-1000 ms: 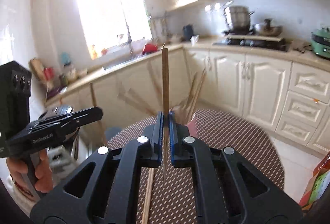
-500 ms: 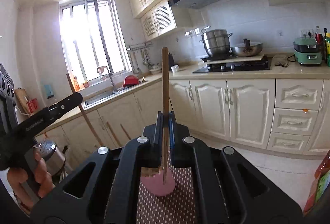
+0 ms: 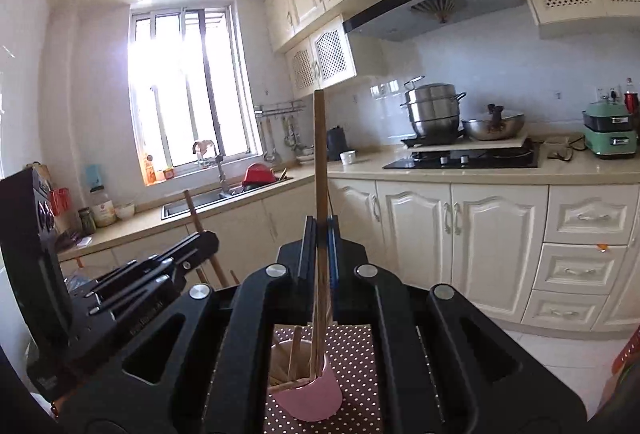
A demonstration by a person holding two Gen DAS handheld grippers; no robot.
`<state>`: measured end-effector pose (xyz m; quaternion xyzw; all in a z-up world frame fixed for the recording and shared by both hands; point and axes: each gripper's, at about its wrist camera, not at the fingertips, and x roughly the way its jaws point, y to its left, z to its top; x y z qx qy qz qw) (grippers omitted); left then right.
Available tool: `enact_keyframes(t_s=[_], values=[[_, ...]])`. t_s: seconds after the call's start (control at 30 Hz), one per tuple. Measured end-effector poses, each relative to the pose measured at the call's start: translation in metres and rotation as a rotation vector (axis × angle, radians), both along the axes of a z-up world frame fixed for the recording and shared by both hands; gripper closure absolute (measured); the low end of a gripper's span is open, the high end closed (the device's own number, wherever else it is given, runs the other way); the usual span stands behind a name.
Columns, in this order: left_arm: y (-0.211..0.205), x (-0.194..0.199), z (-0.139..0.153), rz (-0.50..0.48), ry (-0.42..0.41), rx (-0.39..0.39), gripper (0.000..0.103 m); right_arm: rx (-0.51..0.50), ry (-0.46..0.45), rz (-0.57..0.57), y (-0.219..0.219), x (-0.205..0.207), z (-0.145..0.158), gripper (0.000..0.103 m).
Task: Organize utensils
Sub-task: 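Lift both held chopsticks up and insert them into the pink cup, then open both grippers to release the chopsticks into the pink cup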
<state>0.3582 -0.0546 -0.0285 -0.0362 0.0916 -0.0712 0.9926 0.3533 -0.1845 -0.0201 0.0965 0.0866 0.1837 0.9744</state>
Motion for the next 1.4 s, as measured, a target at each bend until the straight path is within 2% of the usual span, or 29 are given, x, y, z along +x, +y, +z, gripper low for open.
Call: enact_keyframes(t_s=[0.07,0.17,0.23,0.3,0.4,0.47,0.5,0.53,0.67,0.9,1.1,1.13,1.2,1.23,1.4], values=[[0.0,-0.002,-0.003,0.006,-0.024,0.02,0.097,0.003,0.003,0.011,0.001,0.002,-0.004,0.097],[0.0,-0.005,-0.003,-0.023,-0.016,0.024,0.097,0.001,0.02,0.021,0.002,0.006,-0.009,0.097],[-0.002,-0.007,-0.004,-0.024,-0.022,0.059,0.097,-0.003,0.033,0.028,0.005,0.009,-0.012,0.097],[-0.007,-0.009,-0.006,-0.013,-0.033,0.109,0.096,-0.02,0.061,0.046,0.01,0.013,-0.017,0.097],[-0.008,-0.011,-0.005,-0.017,-0.024,0.113,0.096,-0.061,0.102,0.061,0.019,0.016,-0.028,0.097],[-0.009,-0.012,-0.004,-0.021,-0.014,0.12,0.087,-0.072,0.126,0.071,0.022,0.017,-0.035,0.097],[-0.009,-0.012,-0.003,-0.021,-0.008,0.126,0.077,-0.077,0.131,0.073,0.023,0.017,-0.038,0.097],[-0.01,-0.012,-0.003,-0.012,-0.003,0.133,0.072,-0.077,0.132,0.074,0.023,0.016,-0.039,0.097],[-0.008,-0.017,-0.003,-0.01,0.004,0.136,0.069,-0.091,0.157,0.107,0.027,0.016,-0.042,0.096],[-0.002,-0.035,0.004,-0.007,-0.01,0.111,0.043,-0.095,0.178,0.116,0.028,0.008,-0.038,0.095],[0.005,-0.059,0.014,0.008,-0.026,0.105,0.037,-0.1,0.168,0.112,0.025,-0.007,-0.028,0.094],[0.007,-0.065,0.015,0.013,-0.032,0.102,0.034,-0.106,0.159,0.107,0.025,-0.011,-0.026,0.089],[0.01,-0.076,0.018,0.029,-0.047,0.098,0.03,-0.109,0.146,0.098,0.025,-0.019,-0.023,0.066],[0.013,-0.083,0.02,0.035,-0.058,0.094,0.028,-0.106,0.138,0.094,0.024,-0.023,-0.021,0.047],[0.028,-0.116,0.028,0.057,-0.08,0.085,0.026,-0.123,0.093,0.077,0.023,-0.05,-0.011,0.047]])
